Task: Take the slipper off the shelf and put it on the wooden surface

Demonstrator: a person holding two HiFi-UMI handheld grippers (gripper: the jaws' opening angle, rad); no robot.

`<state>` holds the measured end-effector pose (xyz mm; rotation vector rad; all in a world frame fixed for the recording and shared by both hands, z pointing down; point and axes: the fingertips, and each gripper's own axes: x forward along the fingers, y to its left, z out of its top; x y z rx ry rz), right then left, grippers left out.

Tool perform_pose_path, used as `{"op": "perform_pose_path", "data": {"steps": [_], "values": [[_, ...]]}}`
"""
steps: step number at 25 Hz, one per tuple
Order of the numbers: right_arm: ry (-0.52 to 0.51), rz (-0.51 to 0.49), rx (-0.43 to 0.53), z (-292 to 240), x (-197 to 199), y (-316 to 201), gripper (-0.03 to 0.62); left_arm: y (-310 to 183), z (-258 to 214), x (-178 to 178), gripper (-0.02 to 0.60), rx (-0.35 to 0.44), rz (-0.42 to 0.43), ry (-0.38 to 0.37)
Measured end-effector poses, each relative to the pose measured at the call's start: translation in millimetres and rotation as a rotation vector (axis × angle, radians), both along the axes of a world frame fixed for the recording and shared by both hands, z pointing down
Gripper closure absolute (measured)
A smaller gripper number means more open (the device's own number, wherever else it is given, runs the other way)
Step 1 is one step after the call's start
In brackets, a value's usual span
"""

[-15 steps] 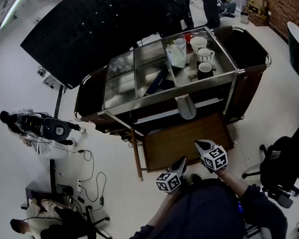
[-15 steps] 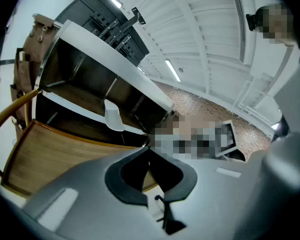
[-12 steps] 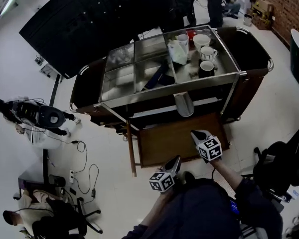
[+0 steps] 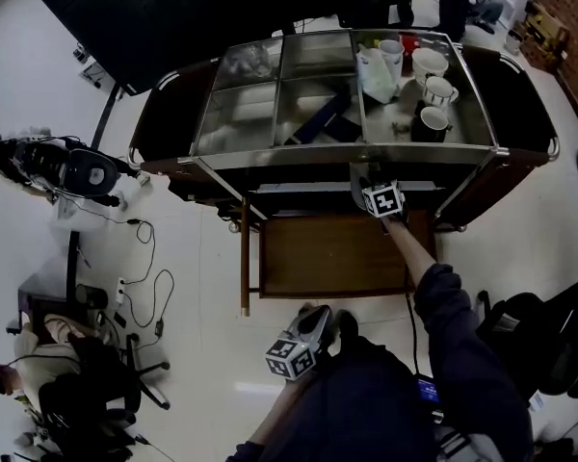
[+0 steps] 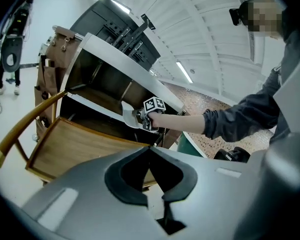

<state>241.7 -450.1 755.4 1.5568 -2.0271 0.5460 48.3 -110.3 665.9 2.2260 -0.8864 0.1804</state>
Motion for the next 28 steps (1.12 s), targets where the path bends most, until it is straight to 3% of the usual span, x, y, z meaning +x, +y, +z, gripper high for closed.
{"op": "perform_pose_path", "data": {"steps": [4, 5, 7, 11, 16, 19, 24, 28], "values": [[0.083, -0.016, -0.065, 32.8, 2.5, -23.0, 0.469, 3.6, 6.0, -12.1, 0.577, -0.013, -0.020, -0.021], [0.083, -0.005, -0.081, 36.6, 4.9, -24.1, 0.517, 2.9, 8.0, -15.5, 0.577, -0.017, -0.029, -0.024], [0.060, 0.046, -0.123, 42.2, 11.8, -19.8, 0.547, -0.9, 11.1, -19.5, 0.577, -0.022, -0.042, -0.024], [0.032, 0.043, -0.038, 20.6, -2.6, -13.0, 0.582, -6.9, 10.4, -15.2, 0.577, -0.027, -0.028, -0.019], [-0.032, 0.022, 0.040, -22.3, -33.2, 53.8, 0.583, -14.8, 7.1, 4.0, 0.577, -0.016, 0.038, -0.005], [-0.089, 0.015, 0.058, -19.6, -52.4, 119.0, 0.583, -16.7, 8.1, 13.8, 0.576, -0.007, 0.059, -0.012], [-0.177, 0.066, -0.039, 31.7, -74.7, 225.2, 0.580, -4.7, 10.5, 27.9, 0.577, -0.008, 0.103, -0.017], [-0.206, 0.057, -0.159, 74.3, -96.1, 248.7, 0.517, 5.5, 8.6, 28.8, 0.575, -0.009, 0.111, -0.031]]}}
